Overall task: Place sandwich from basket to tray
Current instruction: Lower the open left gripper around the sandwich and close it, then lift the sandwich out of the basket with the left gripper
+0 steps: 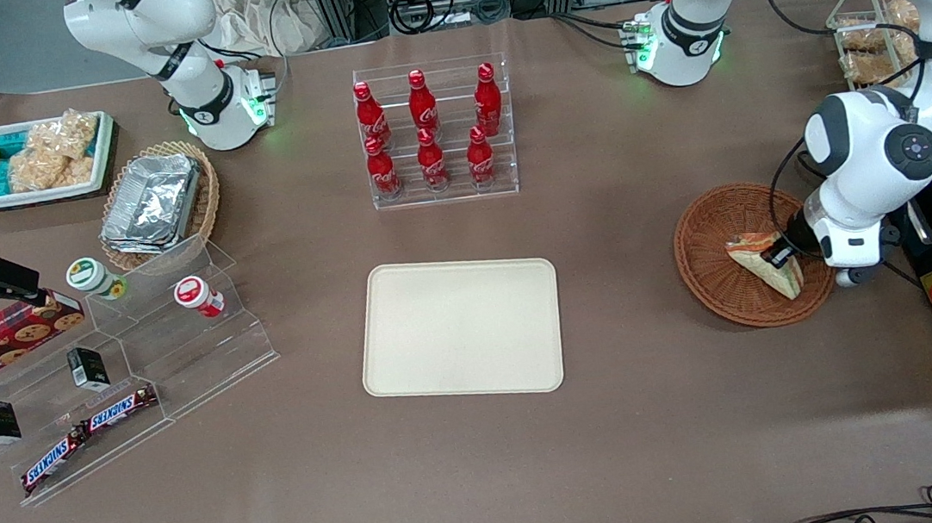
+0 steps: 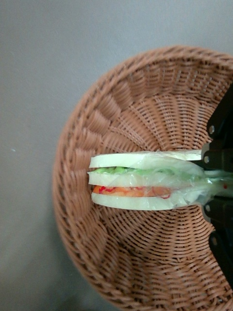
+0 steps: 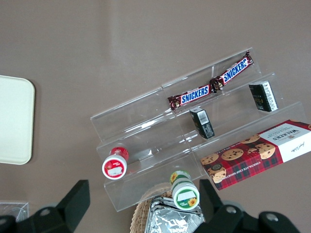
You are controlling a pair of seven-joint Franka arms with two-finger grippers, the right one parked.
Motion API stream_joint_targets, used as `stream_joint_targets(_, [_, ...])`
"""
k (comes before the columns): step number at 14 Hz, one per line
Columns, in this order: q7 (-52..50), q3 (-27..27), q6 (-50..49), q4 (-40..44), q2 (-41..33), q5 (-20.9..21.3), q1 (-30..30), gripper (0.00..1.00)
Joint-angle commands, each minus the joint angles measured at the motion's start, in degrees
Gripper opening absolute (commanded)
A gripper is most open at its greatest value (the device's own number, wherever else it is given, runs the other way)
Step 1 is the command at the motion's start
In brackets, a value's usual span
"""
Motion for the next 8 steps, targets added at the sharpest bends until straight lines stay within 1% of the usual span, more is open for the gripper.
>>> stream_joint_targets(1, [2.6,-1.1,-9.3,4.3,-3.7,0.3,-0.6,0.06])
stream_joint_targets(3, [11.0,-2.6,-19.5,11.7,-3.8,0.5,-0.6,0.07])
stream_joint_targets(4, [14.1,-3.5,-24.6,16.2,-3.2,0.4,-0.7,0.09])
stream_joint_targets(5, [16.9,-4.8,-28.9,20.8,-2.5,0.5,-0.7,0.09])
stream_joint_targets(7, [19.8,-9.1,-35.7,29.1,0.0,1.5,-0.8,0.09])
stream_joint_targets(8, [19.7,-12.0,-38.1,32.1,1.7,3.3,-0.8,0.09])
